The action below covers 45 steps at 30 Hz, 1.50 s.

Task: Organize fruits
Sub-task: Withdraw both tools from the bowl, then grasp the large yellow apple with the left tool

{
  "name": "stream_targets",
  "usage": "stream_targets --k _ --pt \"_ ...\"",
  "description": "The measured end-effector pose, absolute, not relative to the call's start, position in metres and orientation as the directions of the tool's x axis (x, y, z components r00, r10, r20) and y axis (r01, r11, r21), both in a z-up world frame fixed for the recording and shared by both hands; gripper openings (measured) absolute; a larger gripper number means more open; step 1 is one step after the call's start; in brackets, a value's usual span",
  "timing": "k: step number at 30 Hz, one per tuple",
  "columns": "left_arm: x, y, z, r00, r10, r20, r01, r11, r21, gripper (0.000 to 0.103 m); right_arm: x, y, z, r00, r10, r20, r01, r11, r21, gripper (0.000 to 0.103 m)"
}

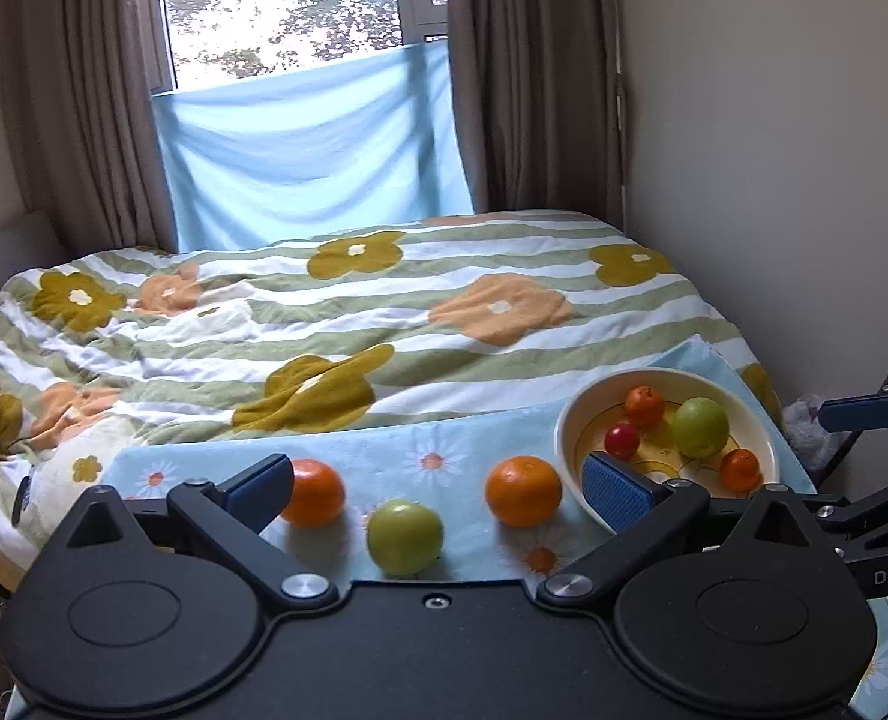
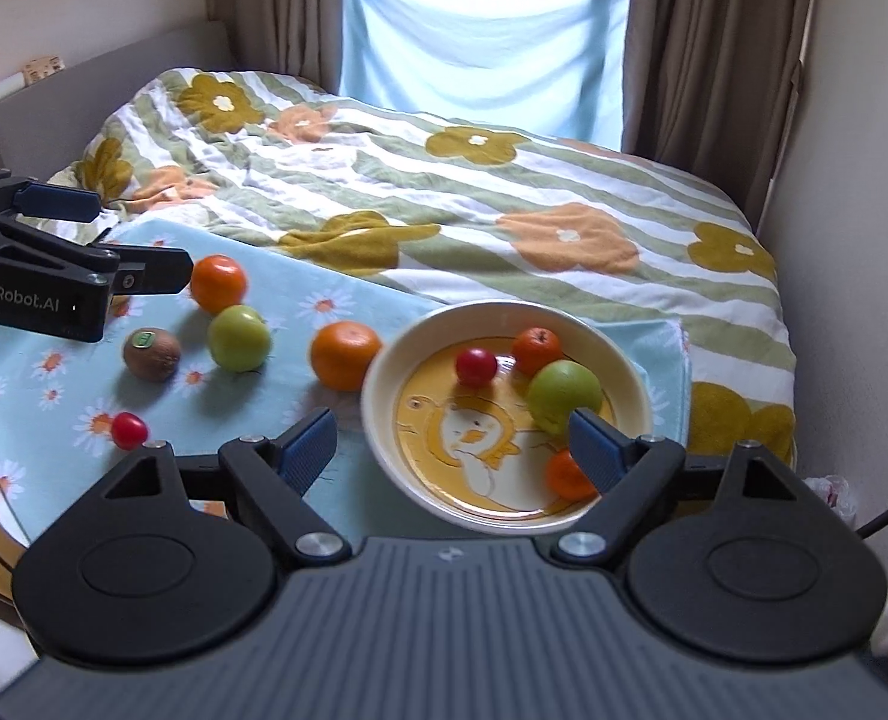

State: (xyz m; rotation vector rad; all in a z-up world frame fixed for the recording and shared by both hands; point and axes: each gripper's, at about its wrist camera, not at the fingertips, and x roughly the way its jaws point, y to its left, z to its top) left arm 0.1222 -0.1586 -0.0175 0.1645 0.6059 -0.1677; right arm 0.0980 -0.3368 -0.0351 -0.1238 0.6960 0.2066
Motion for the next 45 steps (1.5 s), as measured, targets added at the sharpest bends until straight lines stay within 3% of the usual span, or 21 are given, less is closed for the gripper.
stream_targets --k 9,20,45 --pt "0.106 -0.09 -0.018 0.817 -0.025 -0.576 0.128 0.982 0.139 0.103 0.085 -0.278 -0.022 0.736 0.207 -0.645 -0.278 0.96 -0.01 0.099" --pt "0.126 -0.004 -0.037 0.794 -0.012 -0.608 0.127 0.981 0.147 0.103 0.083 -0.192 -0.046 0.695 0.199 -0.691 -0.251 0.968 0.027 0.099" --pt "0.224 0.08 -0.126 0.722 -0.107 -0.683 0.336 0.918 0.211 0.102 0.113 -0.077 -0.117 0.635 0.046 -0.771 -0.041 0.999 0.026 0.098"
